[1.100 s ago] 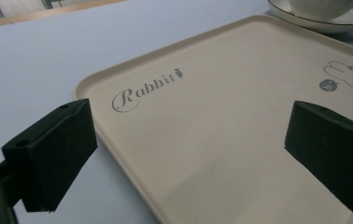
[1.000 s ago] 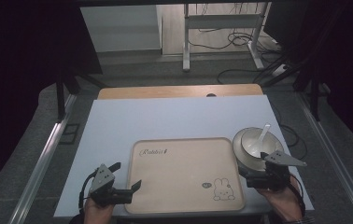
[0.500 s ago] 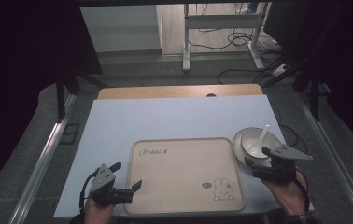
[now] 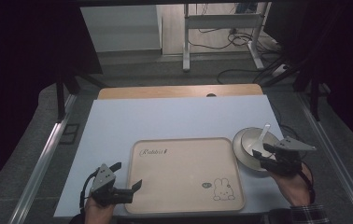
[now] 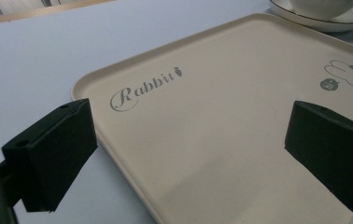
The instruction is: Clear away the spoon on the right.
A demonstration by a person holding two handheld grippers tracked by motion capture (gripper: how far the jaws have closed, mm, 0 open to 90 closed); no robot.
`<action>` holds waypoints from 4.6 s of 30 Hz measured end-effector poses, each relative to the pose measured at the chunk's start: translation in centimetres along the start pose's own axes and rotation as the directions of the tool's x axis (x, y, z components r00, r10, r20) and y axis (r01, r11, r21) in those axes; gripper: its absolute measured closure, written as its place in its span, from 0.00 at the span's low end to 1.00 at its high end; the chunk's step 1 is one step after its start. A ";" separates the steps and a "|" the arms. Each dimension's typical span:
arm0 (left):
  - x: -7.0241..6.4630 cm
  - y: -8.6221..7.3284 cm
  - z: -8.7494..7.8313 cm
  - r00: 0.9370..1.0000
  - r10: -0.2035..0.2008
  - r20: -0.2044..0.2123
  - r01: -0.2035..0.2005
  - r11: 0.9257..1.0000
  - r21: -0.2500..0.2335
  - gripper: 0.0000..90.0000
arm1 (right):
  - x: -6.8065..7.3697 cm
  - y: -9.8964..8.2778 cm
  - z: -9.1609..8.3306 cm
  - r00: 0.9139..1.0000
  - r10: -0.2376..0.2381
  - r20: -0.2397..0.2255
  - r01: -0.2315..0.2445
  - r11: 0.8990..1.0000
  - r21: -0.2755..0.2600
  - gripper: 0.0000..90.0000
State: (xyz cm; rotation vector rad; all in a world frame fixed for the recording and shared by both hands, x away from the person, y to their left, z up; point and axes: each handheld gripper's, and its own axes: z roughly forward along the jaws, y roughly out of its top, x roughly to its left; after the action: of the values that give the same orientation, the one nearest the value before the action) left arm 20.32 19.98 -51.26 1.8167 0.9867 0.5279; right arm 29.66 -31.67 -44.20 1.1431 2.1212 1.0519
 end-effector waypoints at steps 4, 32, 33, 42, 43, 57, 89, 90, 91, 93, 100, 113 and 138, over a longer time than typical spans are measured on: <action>0.0 0.0 0.1 1.000 -0.001 0.001 0.001 1.000 0.001 0.02 | -0.6 0.4 0.1 1.000 -0.003 0.002 0.003 1.000 0.015 0.67; 0.1 0.0 0.2 1.000 0.000 0.001 0.000 1.000 0.005 0.03 | -7.9 1.5 2.5 0.986 0.126 0.109 -0.135 0.988 0.076 1.00; 0.1 0.0 0.2 1.000 0.000 0.000 0.000 1.000 0.006 0.02 | -8.2 1.6 2.8 0.984 0.131 0.117 -0.141 0.987 0.080 1.00; 0.1 0.0 0.2 1.000 0.002 0.000 -0.002 1.000 0.008 0.03 | -9.0 2.2 4.9 0.978 0.133 0.160 -0.152 0.981 0.117 1.00; 0.1 0.0 0.2 1.000 0.003 0.000 -0.003 1.000 0.009 0.03 | -9.0 2.3 5.2 0.978 0.128 0.162 -0.149 0.981 0.122 1.00; 0.0 0.1 0.2 1.000 0.006 0.001 -0.006 1.000 0.013 0.03 | -7.4 4.6 8.5 0.989 0.080 0.125 -0.099 0.983 0.153 1.00; -0.2 0.1 0.3 1.000 0.014 0.002 -0.014 1.000 0.017 0.03 | -3.0 4.5 6.9 0.999 0.016 -0.049 -0.010 0.992 0.126 0.81; -0.1 0.1 0.3 1.000 0.013 0.002 -0.013 1.000 0.016 0.03 | -2.9 4.3 7.0 0.999 0.011 -0.043 -0.005 0.991 0.132 0.80; -0.1 0.1 0.3 1.000 0.013 0.002 -0.013 1.000 0.016 0.03 | -2.9 4.2 7.1 0.999 0.014 -0.043 -0.008 0.991 0.134 0.80; -0.2 0.1 0.3 1.000 0.014 0.002 -0.014 1.000 0.016 0.03 | -2.8 4.0 7.3 0.999 0.012 -0.039 -0.006 0.990 0.143 0.80; -0.2 0.1 0.3 1.000 0.013 0.002 -0.013 1.000 0.017 0.03 | -2.9 3.2 8.0 0.999 0.019 -0.029 -0.014 0.987 0.161 0.78; -0.2 0.1 0.4 1.000 0.014 0.002 -0.014 1.000 0.018 0.03 | -3.0 2.8 8.5 1.000 0.010 0.004 -0.010 0.983 0.182 0.83; -0.1 0.1 0.3 1.000 0.012 0.000 -0.012 1.000 0.014 0.03 | -2.9 5.0 5.0 1.000 -0.004 -0.031 0.007 0.994 0.109 0.84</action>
State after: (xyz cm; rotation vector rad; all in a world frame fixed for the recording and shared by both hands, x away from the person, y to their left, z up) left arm 20.50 19.66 -51.28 1.8363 0.9823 0.5296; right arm 37.05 -30.41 -42.80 1.1776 2.2285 0.9679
